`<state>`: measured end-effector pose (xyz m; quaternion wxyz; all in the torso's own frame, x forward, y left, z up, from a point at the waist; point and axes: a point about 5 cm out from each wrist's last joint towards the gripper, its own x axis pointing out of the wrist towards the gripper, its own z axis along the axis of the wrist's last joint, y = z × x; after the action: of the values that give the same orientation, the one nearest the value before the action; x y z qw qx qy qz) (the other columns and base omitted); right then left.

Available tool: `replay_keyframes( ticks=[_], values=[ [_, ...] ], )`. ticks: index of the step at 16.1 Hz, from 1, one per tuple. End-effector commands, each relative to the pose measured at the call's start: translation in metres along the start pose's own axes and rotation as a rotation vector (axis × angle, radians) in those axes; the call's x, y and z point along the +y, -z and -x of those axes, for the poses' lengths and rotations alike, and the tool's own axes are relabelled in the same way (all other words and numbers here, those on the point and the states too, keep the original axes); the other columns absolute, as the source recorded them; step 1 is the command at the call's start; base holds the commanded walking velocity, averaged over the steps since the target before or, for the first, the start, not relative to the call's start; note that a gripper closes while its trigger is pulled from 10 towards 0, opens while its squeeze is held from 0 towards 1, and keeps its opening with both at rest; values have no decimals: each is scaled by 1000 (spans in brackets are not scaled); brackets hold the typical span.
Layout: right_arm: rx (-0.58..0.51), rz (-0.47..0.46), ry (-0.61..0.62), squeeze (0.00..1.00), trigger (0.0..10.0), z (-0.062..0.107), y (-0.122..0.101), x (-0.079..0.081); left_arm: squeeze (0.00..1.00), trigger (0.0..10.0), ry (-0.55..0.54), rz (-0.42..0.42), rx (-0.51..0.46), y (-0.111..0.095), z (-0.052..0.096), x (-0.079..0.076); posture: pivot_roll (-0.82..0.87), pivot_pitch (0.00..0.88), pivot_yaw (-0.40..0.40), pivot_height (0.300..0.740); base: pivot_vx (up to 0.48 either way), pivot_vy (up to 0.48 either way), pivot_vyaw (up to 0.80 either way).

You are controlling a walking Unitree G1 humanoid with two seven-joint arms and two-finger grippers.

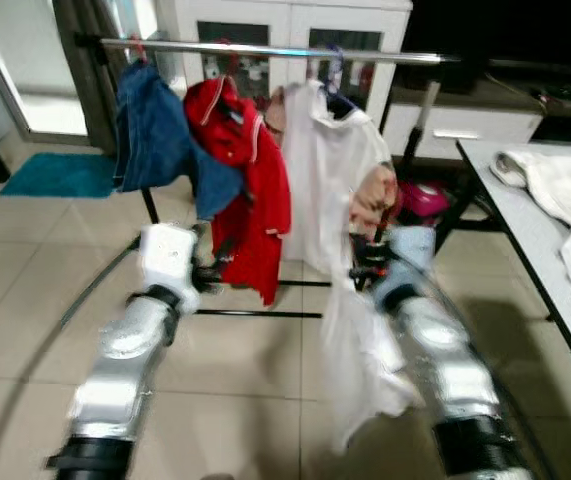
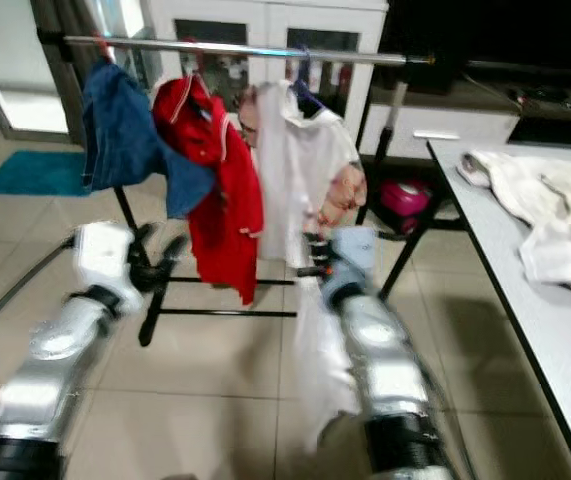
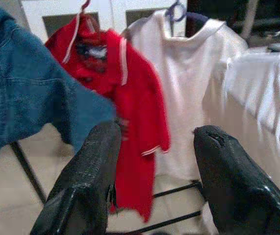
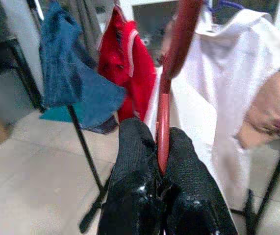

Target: Hang hanger

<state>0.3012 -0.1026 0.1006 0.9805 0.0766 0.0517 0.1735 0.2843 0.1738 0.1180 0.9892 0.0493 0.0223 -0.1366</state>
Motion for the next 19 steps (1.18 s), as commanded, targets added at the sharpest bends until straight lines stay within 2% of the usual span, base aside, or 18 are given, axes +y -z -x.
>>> replay_keyframes(
  ticks=[1,19],
  values=[
    [-35,29,26,0,10000,2,-9,-11,0,10000,27,7,-16,-3,-4,-9,10,0,-8,740,322,0,0],
    [-57,32,34,0,10000,0,-12,-11,0,10000,37,2,-21,-4,-5,-9,12,0,-2,740,327,0,0]
  ],
)
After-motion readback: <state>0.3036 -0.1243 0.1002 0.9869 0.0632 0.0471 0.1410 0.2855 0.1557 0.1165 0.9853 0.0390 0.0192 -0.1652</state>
